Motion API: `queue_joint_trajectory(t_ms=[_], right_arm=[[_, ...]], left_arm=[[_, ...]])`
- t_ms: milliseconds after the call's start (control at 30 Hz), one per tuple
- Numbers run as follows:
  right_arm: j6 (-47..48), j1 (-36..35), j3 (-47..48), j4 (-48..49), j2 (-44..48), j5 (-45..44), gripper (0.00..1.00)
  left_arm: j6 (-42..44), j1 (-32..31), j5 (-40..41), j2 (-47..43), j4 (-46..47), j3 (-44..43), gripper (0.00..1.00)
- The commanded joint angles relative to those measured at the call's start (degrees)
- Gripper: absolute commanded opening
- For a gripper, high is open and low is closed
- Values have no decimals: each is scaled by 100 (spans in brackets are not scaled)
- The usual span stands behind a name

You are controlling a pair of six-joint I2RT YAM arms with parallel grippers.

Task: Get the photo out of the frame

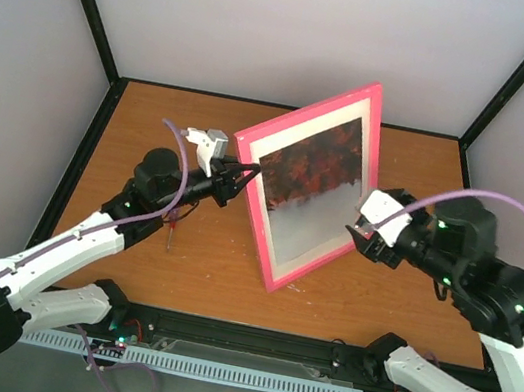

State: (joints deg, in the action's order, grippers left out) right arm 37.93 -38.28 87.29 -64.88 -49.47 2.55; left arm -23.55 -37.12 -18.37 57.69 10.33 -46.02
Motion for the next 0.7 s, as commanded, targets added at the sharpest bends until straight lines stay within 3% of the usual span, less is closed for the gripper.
queue_joint_trajectory(t_ms=[0, 533, 667], right_arm=[[-171, 91, -849, 501, -6, 43, 75], [-514, 974, -3639, 2217, 552, 595, 75], [-618, 998, -4164, 2678, 579, 593, 75]], left_arm=[[-991, 65, -152, 61, 969, 484, 1], [-2597, 66, 1369, 937, 3115, 2127, 1], [-2610, 72, 1311, 1438, 3476, 2183, 1]])
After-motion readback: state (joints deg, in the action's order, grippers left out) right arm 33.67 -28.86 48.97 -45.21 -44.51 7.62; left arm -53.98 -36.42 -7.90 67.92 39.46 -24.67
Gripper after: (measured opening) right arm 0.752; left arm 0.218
